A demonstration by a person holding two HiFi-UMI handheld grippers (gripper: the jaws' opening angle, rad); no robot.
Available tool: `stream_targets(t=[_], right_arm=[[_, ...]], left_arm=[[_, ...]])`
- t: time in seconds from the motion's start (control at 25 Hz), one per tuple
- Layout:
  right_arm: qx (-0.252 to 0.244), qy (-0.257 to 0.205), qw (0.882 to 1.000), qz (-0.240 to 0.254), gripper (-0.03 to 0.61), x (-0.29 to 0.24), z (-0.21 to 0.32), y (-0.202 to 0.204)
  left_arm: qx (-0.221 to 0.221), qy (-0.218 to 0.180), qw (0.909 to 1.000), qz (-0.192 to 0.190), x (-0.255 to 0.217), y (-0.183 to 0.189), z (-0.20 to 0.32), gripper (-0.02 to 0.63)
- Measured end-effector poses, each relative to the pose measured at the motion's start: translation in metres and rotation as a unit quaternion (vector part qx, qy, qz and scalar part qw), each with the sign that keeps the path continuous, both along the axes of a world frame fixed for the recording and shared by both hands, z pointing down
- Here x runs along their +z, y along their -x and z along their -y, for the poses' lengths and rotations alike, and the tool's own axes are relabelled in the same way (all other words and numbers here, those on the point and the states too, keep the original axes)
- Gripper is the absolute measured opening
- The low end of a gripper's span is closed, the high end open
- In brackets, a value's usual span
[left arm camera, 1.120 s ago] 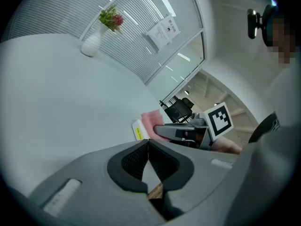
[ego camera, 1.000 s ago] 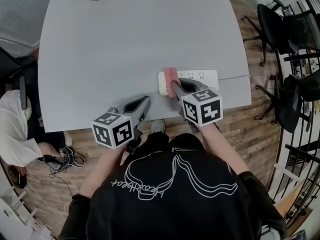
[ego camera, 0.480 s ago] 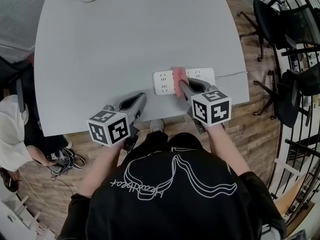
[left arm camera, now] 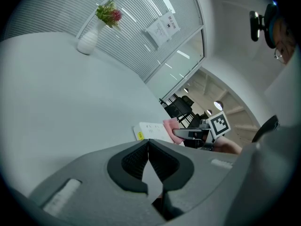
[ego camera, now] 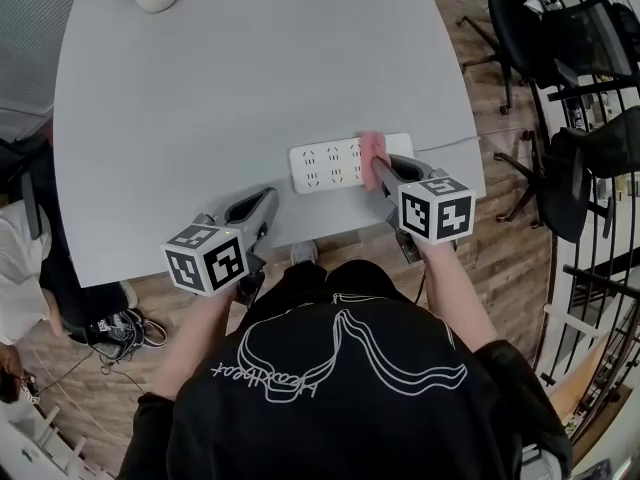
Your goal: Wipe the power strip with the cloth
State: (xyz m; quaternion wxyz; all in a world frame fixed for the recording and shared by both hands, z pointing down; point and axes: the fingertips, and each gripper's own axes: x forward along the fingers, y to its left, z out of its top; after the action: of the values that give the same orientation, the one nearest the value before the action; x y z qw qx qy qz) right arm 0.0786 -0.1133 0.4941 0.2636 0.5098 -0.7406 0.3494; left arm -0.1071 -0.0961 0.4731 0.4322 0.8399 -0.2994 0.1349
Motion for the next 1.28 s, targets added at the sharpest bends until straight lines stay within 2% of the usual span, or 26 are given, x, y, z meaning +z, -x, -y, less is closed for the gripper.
stream_targets(t=[0.48, 0.76, 1.04, 1.28], right_arm=[[0.064, 0.002, 0.998, -0.017, 0.040, -0.002, 0.000, -0.057], [0.076, -0.005, 0.997, -0.031, 0.040, 0.000, -0.004, -0.076], [0.100, -0.001, 0.995, -0.017, 0.038, 0.003, -0.011, -0.094], [0.112, -0.012, 0.994, -0.013, 0.038, -0.019, -0.013, -0.108]], left_arm=[[0.004, 0.002, 1.0000, 0.005, -0.002, -0.003, 0.005, 0.014], [0.020, -0.010, 0.9997, 0.007, -0.006, -0.015, 0.001, 0.014], [0.017, -0.013, 0.9998, 0.005, -0.006, -0.022, -0.003, 0.014], [0.006, -0.003, 0.9999, 0.015, -0.006, -0.022, -0.004, 0.014]])
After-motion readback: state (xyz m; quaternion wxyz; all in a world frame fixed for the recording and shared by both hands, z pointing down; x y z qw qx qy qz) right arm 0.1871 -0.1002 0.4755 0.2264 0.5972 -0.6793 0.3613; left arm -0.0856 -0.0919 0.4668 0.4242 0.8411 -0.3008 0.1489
